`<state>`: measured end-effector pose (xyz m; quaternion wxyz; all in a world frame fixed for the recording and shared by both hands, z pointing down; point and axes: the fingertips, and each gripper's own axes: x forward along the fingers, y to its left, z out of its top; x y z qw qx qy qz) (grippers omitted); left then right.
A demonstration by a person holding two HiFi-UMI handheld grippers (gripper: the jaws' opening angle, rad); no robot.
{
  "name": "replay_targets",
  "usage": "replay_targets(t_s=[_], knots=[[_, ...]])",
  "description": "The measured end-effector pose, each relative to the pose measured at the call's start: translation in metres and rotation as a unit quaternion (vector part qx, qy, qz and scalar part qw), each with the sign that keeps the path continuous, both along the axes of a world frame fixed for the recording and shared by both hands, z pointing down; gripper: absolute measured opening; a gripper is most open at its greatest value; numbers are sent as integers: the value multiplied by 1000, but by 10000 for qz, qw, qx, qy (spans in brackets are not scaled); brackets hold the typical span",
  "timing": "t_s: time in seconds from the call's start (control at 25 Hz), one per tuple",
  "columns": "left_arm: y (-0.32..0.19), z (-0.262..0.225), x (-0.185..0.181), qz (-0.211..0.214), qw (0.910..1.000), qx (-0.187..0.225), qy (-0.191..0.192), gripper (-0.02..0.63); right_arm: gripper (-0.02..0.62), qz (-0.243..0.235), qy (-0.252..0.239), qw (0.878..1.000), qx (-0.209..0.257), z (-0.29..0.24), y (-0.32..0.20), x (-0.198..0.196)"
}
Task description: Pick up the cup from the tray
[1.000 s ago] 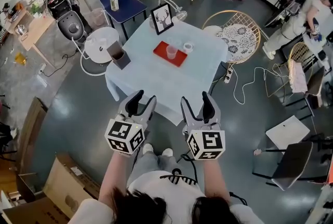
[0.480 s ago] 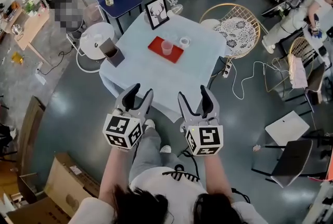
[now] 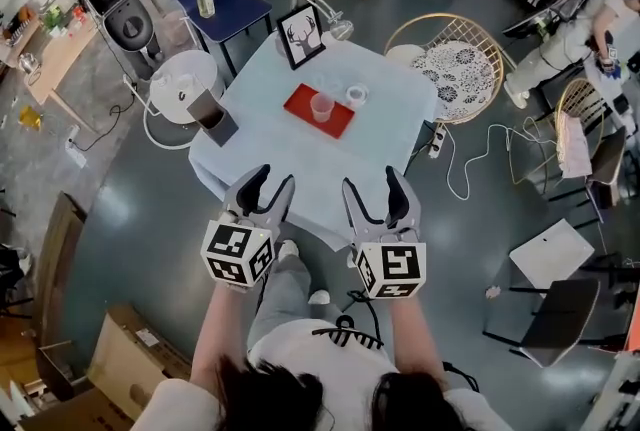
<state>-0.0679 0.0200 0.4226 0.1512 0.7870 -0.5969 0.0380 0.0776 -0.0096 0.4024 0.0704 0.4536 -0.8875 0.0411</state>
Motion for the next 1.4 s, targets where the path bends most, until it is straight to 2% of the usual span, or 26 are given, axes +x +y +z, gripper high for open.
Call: replay_targets(t_s=[0.4, 0.68, 0.92, 1.08, 1.4], knots=[[-50, 10, -35, 52, 9998, -165, -114, 173, 348, 50, 215, 9994, -272, 13, -44, -35], [-84, 20, -54, 313, 9991, -285, -27, 173, 350, 280, 294, 9982, -447, 25, -75, -52], [-113, 40, -65, 512, 9954, -714, -389, 173, 366, 283, 598, 9962, -574, 43, -98, -74], [-127, 44, -69, 691, 9948, -697, -275, 173, 380, 245, 713, 9949, -672, 61, -116, -89], [-157, 56, -76, 742, 9945, -700, -237, 173, 407, 123, 976, 9914, -867, 95, -153, -106]])
